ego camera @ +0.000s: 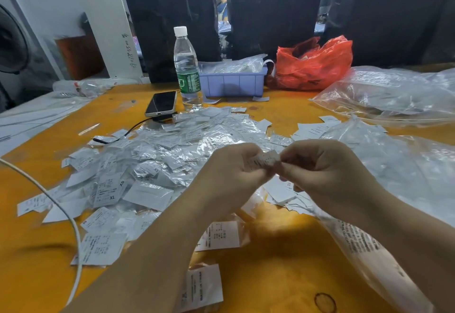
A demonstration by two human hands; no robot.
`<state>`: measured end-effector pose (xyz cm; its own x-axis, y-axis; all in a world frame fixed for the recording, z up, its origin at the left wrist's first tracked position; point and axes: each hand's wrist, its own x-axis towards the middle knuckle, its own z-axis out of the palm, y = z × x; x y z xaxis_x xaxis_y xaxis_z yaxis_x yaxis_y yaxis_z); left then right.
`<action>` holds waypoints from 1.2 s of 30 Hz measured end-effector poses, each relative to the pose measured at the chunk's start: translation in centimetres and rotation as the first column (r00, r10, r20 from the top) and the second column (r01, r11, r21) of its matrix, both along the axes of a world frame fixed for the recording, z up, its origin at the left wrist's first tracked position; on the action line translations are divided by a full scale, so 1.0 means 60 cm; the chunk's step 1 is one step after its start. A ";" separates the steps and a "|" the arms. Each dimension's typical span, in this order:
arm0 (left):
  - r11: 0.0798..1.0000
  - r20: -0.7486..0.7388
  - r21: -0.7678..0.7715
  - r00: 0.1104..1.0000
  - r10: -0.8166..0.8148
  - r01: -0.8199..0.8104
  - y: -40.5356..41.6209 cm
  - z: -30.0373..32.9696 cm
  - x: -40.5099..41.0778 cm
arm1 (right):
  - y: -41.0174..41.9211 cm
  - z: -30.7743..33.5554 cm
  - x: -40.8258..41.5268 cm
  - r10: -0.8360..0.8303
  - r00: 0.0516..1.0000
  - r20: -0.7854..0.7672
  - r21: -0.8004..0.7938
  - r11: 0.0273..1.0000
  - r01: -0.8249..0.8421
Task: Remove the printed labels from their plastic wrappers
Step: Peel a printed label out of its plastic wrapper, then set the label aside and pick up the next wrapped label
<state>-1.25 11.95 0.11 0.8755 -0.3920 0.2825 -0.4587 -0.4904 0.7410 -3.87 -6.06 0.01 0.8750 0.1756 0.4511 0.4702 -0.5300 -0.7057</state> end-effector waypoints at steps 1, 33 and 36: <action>1.000 0.005 0.002 1.000 0.024 -0.024 0.000 0.001 0.000 | -0.001 -0.001 0.001 -0.011 1.000 0.003 -0.017 1.000 0.011; 0.993 0.010 0.112 1.000 -0.026 0.025 -0.017 -0.004 -0.021 | -0.033 0.051 -0.092 -0.270 0.954 -0.128 -0.682 0.722 0.112; 0.993 -0.021 0.105 0.999 -0.045 0.047 -0.019 -0.007 -0.022 | -0.046 0.051 -0.109 -0.345 0.938 0.034 -0.795 0.560 0.234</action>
